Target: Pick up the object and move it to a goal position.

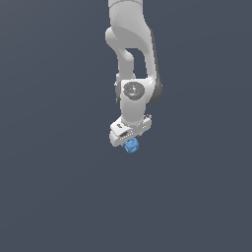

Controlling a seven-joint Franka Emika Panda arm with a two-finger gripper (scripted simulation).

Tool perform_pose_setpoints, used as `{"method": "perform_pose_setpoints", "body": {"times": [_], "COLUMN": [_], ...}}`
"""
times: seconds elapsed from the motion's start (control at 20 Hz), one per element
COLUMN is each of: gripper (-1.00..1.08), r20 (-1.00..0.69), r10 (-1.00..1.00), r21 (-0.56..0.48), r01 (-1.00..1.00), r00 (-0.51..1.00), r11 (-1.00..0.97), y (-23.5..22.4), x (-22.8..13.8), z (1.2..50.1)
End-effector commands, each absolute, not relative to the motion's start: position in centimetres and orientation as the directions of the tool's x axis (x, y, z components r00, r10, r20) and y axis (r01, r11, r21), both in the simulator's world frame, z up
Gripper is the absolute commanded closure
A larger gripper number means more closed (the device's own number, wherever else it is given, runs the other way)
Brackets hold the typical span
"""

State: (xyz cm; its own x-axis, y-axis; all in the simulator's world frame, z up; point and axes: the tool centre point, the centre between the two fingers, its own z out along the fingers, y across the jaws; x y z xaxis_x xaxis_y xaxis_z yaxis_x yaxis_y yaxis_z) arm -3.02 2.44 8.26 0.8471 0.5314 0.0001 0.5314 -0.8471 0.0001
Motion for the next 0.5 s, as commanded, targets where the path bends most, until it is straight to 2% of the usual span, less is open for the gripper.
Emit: {"method": "perform_pose_setpoints", "body": {"times": [0.0,0.45], "gripper": [-0.92,-0.92], "r20": [-0.001,0.0], "r10": [0.532,0.535], "r21": [0.0,0.0], "r01": [0.532,0.535], "r00": [0.846,0.845], "r11": [-0.846,-0.845], "y": [2.5,2.5], "x": [-3.1,-3.1], "z": [7.3,4.0]}}
